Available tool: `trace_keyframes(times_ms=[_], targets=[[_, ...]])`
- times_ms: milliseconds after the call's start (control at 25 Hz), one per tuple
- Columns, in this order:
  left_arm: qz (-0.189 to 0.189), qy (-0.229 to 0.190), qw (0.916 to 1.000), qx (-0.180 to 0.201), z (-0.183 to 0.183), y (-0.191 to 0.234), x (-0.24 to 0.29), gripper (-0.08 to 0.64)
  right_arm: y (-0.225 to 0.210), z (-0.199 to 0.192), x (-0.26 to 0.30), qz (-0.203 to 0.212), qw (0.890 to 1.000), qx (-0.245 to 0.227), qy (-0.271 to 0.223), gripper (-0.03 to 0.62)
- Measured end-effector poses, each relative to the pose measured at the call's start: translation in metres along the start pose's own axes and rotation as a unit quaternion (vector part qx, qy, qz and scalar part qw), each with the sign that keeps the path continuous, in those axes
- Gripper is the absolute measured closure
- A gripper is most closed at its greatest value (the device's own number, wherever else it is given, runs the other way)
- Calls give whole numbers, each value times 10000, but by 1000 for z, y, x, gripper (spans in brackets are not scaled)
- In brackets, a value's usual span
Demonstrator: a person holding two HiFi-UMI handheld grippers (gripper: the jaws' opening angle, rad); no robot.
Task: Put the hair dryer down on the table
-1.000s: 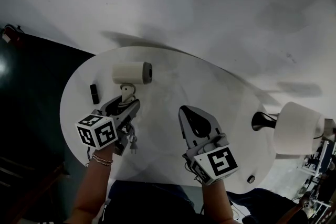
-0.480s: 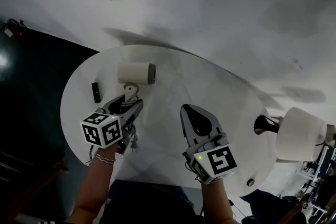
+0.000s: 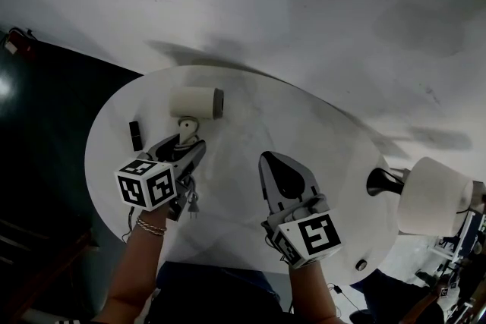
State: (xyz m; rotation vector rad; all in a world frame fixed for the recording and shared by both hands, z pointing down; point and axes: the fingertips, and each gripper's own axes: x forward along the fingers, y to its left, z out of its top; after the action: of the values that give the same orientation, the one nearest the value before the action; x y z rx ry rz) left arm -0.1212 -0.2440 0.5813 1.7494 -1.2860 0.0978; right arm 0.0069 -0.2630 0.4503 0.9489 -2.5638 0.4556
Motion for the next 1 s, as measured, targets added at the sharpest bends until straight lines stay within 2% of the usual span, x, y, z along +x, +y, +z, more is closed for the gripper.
trace_keyframes(times_ms=[1000], targets=[[167, -27, 9995, 252, 16, 11, 13, 302, -11, -14, 0, -137, 9997, 118, 144, 574]])
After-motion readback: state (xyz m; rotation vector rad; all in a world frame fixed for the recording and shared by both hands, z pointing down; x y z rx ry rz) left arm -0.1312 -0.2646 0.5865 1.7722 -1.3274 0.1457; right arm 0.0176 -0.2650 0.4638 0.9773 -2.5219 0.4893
